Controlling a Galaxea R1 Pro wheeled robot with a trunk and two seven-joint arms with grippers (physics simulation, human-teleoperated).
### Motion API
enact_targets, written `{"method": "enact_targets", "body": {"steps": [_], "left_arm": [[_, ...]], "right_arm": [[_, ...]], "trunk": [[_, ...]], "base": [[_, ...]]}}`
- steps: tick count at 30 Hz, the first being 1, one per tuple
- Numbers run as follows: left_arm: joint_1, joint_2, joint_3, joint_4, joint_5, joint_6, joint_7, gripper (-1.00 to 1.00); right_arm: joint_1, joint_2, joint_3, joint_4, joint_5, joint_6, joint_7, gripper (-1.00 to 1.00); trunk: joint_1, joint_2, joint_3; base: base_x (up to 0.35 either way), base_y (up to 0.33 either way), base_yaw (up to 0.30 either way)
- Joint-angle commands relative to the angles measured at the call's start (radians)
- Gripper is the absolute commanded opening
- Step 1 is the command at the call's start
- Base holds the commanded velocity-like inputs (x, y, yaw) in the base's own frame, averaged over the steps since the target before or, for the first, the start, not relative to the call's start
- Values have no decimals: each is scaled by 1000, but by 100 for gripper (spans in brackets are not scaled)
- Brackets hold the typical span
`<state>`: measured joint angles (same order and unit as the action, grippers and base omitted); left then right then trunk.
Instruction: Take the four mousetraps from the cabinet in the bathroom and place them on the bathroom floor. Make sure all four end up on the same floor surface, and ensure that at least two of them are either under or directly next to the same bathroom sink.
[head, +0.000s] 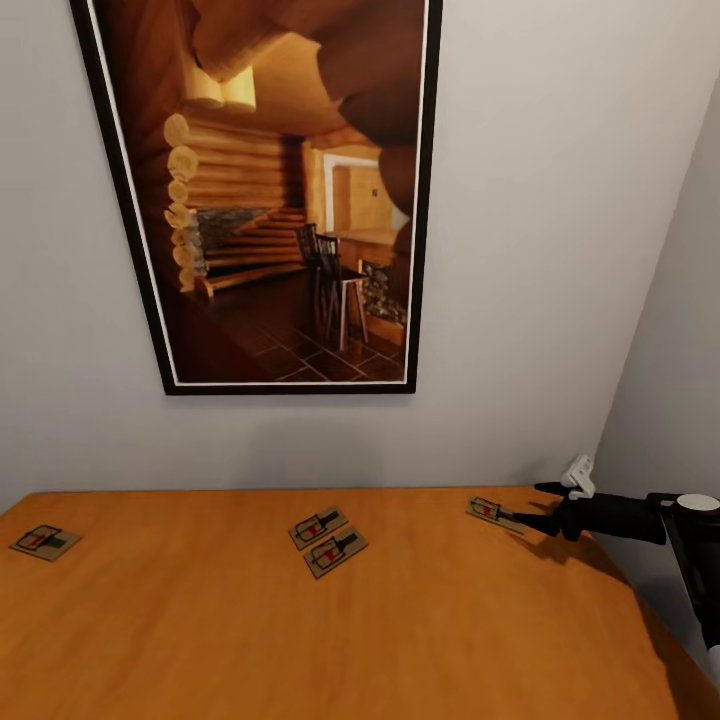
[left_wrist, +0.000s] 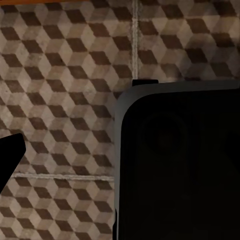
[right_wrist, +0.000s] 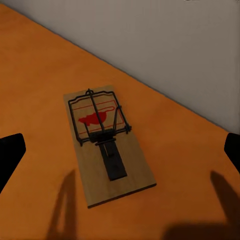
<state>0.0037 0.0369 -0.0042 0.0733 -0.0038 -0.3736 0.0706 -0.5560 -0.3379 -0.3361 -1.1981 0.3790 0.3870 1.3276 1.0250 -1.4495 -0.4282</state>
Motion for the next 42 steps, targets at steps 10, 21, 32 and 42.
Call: {"method": "enact_targets", "body": {"steps": [10,21,32,42], "left_arm": [[-1,0,-1,2,-1,-5,3,100],[-1,-1,-1,2,-1,-5,3,100],[-1,-1,-1,2,-1,-5,3,100],[-1,0,-1,2,-1,-5,3,100]], "right_arm": [[-1,1,-1,-1,3,10,6,100],[-1,2,-1,-1,3,10,5,100],[-1,2,-1,0,2,10,7,100],[-1,2,-1,-1,1,10,7,100]], "trunk": [[0,-1,-1],[0,-1,-1],[0,-1,-6],[0,-1,-20]], "base": [[0,0,0],[0,0,0],[0,0,0],[0,0,0]]}}
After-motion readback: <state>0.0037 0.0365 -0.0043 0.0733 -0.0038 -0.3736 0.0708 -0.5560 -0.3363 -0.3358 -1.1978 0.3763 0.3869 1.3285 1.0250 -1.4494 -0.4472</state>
